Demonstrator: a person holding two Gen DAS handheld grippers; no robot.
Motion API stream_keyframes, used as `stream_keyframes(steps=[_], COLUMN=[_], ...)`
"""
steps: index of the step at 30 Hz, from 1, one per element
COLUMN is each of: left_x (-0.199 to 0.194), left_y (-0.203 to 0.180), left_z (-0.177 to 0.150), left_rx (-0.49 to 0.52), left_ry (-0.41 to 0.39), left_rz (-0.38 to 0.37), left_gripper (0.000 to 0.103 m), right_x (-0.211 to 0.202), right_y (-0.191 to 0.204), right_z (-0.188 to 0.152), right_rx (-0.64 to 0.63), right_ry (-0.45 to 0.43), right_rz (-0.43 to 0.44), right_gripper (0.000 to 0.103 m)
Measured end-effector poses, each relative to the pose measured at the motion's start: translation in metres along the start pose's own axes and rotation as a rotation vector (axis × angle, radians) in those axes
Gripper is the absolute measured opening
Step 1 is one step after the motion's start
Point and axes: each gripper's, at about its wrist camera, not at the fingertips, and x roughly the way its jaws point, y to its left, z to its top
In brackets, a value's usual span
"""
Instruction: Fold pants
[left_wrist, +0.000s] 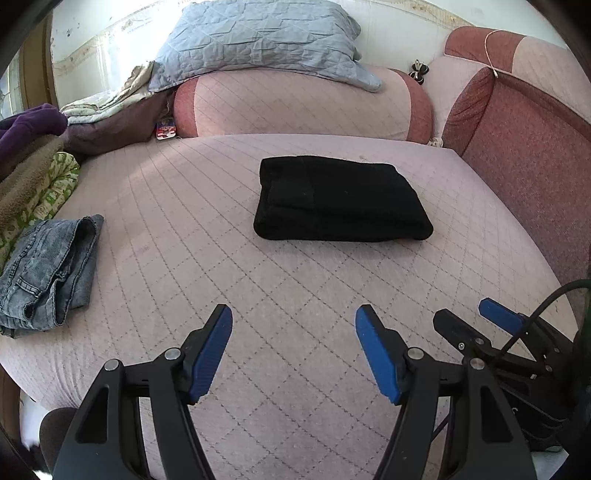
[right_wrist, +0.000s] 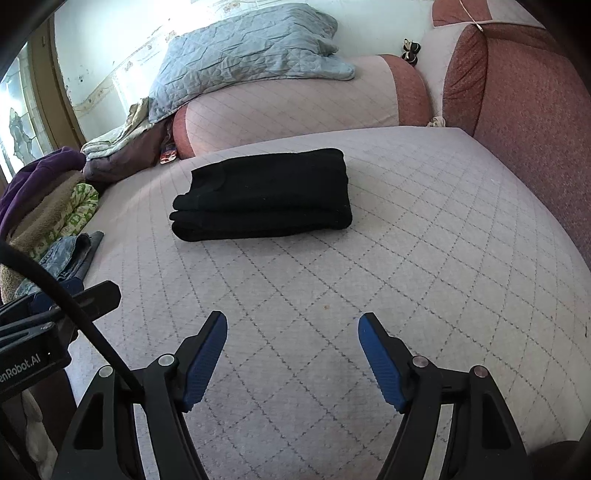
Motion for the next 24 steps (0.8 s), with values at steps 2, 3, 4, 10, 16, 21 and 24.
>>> stream_keyframes(steps=[2,3,4,10,16,21,24], left_x=[0.002,0.003,0.004,0.009,0.013,0.017,0.02], left_y=[-0.002,-0.002,-0.003,-0.003,-0.002,-0.001,-0.001], left_z=[-0.001,-0.001,-0.002,-0.004,-0.004,-0.004,-0.004], left_rx=[0.003,0.002,0.002,-0.004,-0.007,-0.008,-0.011], left_ry=[0.005,0.008,0.013,0.03,0.036,0.045,0.053], left_rz=[-0.005,-0.008,-0.012,-0.024,-0.029,-0.033,-0.036], left_gripper=[0.069,0.069,0.069,0.069,0.069,0.069,0.069], right_x=[0.001,0.002,0.002,0.003,0.004,0.007,0.009], right_y=[-0.001,-0.001,-0.001,-0.001,-0.001,-0.002,-0.002], right_z=[0.0,0.0,0.0,-0.001,-0.001,-0.003,-0.004], right_rx=[0.003,0.004,0.005,0.005,0.004,0.002,0.001], right_ry=[0.002,0.003,0.004,0.005,0.005,0.011,0.016], right_rz=[-0.002,-0.002,-0.003,-0.008,-0.008,-0.01,-0.01], right_gripper=[0.079,0.079,0.079,0.08,0.08,0.081,0.081])
